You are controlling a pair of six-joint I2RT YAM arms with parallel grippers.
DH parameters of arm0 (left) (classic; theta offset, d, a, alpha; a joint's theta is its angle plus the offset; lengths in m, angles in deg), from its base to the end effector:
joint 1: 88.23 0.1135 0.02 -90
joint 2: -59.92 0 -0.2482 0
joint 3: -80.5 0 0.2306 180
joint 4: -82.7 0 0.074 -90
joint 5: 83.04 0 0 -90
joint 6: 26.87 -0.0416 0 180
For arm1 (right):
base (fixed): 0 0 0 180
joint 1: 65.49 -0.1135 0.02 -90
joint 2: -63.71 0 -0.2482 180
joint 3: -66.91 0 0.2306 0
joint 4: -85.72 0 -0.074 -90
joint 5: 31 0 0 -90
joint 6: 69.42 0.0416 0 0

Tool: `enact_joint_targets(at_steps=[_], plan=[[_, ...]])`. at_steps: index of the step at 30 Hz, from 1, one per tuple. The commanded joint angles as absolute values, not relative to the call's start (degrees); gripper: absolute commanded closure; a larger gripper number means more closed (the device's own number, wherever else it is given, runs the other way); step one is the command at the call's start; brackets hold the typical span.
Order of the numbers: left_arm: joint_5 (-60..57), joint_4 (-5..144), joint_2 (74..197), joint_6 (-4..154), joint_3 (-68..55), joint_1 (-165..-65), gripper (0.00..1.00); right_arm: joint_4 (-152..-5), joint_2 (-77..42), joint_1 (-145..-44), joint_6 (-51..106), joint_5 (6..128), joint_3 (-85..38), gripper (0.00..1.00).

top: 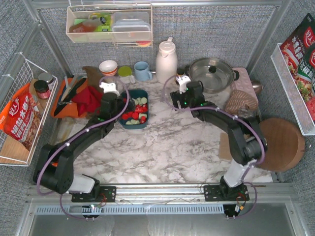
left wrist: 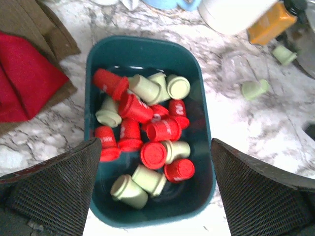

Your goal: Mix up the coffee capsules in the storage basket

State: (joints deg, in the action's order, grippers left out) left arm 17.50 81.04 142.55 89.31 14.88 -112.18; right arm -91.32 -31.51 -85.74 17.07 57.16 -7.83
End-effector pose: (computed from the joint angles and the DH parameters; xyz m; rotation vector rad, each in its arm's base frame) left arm 0.2933 -0.1219 0.2554 -0.1635 1.9061 -0.4209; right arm 0.3426 0.1250 0.2340 -0.3878 1.9448 0.1580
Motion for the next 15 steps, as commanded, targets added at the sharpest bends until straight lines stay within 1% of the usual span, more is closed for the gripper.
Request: enact_joint_targets(at_steps=[1, 6, 10, 15], plan=[[13.51, 86.68, 137.35, 91.74, 20.58, -112.81, 0.01, -84.54, -42.12, -85.7, 7.04, 65.15, -20.71, 0.18], [13.79, 90.59, 134.65, 89.79, 24.65, -113.13, 0.01, -71.54, -53.08, -84.66, -4.4, 70.52, -36.52, 0.28], [12.43, 93.81, 134.4, 89.26, 26.53, -113.14, 0.01, -63.93, -58.21, -83.2, -14.74, 77.63, -43.38, 0.31], [10.4, 94.61, 135.18, 89.1, 27.11, -113.25, 0.01, -56.79, -64.47, -82.38, -21.4, 80.76, -51.61, 0.36]])
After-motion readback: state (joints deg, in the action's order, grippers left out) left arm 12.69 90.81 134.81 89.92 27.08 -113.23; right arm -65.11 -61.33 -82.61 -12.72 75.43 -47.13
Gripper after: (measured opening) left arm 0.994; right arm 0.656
